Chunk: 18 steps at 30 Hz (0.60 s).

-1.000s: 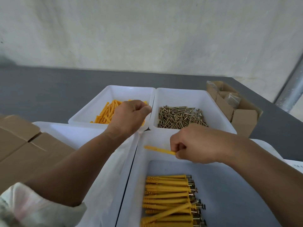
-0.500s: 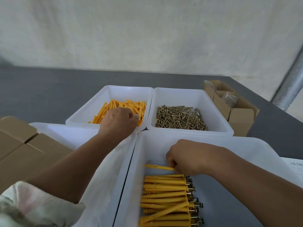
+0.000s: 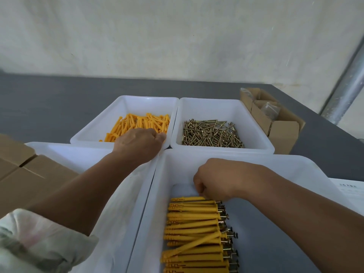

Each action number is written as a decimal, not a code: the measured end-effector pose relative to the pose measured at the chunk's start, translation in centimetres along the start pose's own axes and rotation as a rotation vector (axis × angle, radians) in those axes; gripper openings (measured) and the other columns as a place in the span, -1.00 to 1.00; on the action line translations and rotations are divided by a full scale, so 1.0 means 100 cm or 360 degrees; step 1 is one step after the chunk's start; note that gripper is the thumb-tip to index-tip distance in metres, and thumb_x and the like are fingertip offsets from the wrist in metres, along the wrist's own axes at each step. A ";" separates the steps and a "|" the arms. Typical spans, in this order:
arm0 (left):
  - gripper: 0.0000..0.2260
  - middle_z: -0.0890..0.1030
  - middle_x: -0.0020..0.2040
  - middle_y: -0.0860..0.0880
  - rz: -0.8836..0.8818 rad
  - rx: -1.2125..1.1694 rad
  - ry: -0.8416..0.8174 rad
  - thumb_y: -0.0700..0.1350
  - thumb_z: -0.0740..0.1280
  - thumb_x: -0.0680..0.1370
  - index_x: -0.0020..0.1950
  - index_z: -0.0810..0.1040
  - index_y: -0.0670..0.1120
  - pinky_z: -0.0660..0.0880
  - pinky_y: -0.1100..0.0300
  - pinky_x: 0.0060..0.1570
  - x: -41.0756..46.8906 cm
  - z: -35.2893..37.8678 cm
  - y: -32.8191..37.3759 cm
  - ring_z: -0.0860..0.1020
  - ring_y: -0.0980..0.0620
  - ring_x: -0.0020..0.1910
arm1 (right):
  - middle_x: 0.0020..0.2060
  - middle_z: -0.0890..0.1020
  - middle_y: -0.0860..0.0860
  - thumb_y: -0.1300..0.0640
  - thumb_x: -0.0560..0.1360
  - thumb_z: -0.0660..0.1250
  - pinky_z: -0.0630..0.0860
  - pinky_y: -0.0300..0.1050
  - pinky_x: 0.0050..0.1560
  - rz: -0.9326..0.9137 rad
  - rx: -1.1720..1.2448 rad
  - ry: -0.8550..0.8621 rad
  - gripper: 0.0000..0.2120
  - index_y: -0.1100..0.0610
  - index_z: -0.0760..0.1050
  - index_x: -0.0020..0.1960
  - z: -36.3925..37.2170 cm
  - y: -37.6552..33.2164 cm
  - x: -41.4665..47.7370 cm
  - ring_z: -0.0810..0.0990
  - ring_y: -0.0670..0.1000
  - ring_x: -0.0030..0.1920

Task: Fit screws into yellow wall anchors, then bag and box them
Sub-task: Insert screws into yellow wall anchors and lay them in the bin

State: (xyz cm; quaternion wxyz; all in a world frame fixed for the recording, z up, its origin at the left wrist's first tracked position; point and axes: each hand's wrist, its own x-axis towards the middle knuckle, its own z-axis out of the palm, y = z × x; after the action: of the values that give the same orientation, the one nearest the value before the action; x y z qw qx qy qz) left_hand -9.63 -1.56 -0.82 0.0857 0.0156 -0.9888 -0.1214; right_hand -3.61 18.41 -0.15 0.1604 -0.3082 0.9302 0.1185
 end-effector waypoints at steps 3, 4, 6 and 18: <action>-0.56 0.58 0.19 -0.05 0.0003 0.0024 -0.0058 0.24 -0.03 0.62 0.22 0.56 0.13 0.35 0.03 0.05 0.001 0.000 -0.001 0.47 -0.12 0.21 | 0.02 0.65 -0.02 0.21 0.56 0.21 0.44 -0.19 -0.08 -0.0020 0.0173 0.0173 -0.76 0.09 0.63 0.09 -0.013 0.002 -0.009 0.57 0.00 0.05; -0.55 0.58 0.20 -0.06 0.0010 0.0037 -0.0078 0.25 -0.04 0.62 0.19 0.57 0.12 0.34 0.03 0.05 0.001 0.001 -0.001 0.46 -0.12 0.22 | -0.04 0.66 -0.04 0.19 0.55 0.21 0.44 -0.21 -0.10 -0.0019 0.0213 0.0262 -0.76 0.07 0.64 0.06 -0.019 0.003 -0.012 0.57 -0.02 0.00; -0.54 0.58 0.19 -0.07 0.0011 0.0067 -0.0098 0.25 -0.05 0.61 0.12 0.59 0.12 0.30 0.04 0.02 0.002 0.000 -0.001 0.46 -0.13 0.21 | -0.15 0.64 -0.11 0.14 0.55 0.22 0.46 -0.21 -0.13 0.0019 0.0286 0.0471 -0.78 0.03 0.64 0.01 -0.028 0.009 -0.016 0.56 -0.06 -0.08; -0.53 0.57 0.21 -0.07 0.0025 0.0116 -0.0142 0.24 -0.07 0.62 0.14 0.55 0.07 0.27 0.06 0.01 0.004 0.002 0.000 0.46 -0.14 0.22 | -0.08 0.65 0.04 -0.05 0.58 0.21 0.35 -0.15 -0.31 0.0756 0.0796 0.0776 -0.69 0.15 0.62 -0.02 -0.005 0.075 0.022 0.55 0.05 -0.14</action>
State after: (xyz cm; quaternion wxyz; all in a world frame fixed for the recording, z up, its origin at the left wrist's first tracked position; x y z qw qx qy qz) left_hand -10.06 -1.53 -0.90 0.0419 0.0055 -0.9955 -0.0850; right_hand -9.98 22.88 0.38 -0.0264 -0.0556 0.9862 -0.1538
